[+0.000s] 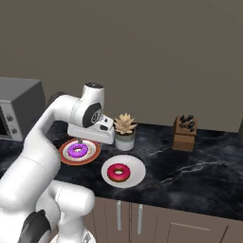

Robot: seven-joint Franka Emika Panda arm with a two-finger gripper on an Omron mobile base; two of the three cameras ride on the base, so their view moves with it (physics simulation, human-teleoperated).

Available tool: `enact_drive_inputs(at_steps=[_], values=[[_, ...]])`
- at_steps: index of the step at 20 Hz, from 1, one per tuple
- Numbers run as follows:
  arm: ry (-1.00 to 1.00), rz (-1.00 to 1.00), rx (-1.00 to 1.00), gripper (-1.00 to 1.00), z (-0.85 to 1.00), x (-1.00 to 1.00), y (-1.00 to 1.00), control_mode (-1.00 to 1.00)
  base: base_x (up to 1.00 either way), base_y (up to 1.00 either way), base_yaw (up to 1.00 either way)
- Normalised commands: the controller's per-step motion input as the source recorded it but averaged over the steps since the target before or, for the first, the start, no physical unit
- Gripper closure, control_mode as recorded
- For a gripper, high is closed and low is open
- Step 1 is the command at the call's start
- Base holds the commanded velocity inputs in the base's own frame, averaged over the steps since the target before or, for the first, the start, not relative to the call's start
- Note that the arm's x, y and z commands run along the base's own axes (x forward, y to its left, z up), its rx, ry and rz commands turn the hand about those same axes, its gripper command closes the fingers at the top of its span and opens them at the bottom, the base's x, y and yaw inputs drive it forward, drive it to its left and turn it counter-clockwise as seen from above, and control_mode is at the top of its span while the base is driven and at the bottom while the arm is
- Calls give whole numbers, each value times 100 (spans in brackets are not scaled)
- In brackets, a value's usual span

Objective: Place the pastries on the plates.

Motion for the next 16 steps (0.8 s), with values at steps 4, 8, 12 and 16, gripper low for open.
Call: enact_drive_inputs(at_steps=[4,8,12,16], values=[[-1,-5,0,-100,38,-46,61,-100,0,0,0],[-4,-4,0,-100,42,-49,55,-100,0,0,0],[-8,-3,0,-100,49,-65,30,-100,0,0,0],[-9,-2,0,-100,45,-56,25,-100,0,0,0]])
